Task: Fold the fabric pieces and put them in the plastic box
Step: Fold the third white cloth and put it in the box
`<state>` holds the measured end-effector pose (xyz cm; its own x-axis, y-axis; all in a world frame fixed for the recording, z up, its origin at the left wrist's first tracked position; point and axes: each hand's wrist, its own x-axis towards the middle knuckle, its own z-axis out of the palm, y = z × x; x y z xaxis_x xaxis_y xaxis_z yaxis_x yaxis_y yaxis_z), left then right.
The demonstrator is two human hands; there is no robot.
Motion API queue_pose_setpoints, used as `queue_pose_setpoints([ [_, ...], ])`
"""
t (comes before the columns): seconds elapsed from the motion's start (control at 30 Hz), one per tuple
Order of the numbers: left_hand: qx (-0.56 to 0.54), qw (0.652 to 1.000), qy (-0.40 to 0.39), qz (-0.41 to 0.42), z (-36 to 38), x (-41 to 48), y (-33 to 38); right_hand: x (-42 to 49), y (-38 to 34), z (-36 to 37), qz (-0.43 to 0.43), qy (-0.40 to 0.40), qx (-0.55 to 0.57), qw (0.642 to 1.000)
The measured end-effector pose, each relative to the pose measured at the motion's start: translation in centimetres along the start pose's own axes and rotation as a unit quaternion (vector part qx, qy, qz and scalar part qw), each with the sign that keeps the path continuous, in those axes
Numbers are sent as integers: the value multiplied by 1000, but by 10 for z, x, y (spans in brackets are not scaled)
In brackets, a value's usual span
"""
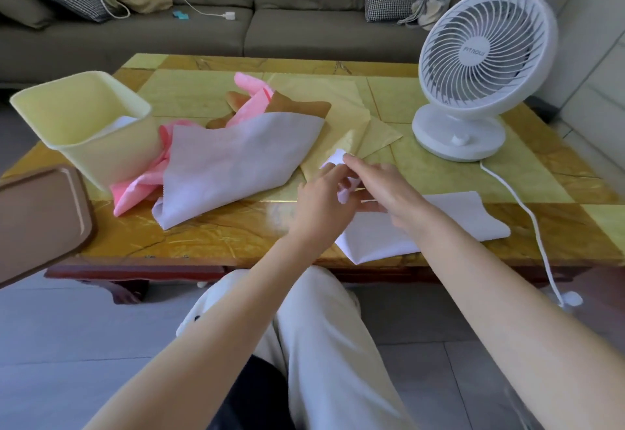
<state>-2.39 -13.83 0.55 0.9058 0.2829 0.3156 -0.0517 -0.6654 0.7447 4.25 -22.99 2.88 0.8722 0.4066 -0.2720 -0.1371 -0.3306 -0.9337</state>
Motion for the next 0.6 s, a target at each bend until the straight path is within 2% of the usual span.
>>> queue_pose_setpoints([
  [0.07,10,999,-29,15,18,-3,1,-1,10,-16,20,37,6,999],
  [0.17,111,993,-41,29,49,-10,-4,-2,26,-37,32,87,60,994],
  [0.33,247,965,-69,-53,88,-20,-8,-1,36,-52,15,130,114,985],
  [0.43,253,963,-53,-73,90,-12,-9,6,27,-57,-5,138,134,981],
  [0.6,243,969,-23,-44,73,12,-20,11,26,-64,-35,187,167,967],
])
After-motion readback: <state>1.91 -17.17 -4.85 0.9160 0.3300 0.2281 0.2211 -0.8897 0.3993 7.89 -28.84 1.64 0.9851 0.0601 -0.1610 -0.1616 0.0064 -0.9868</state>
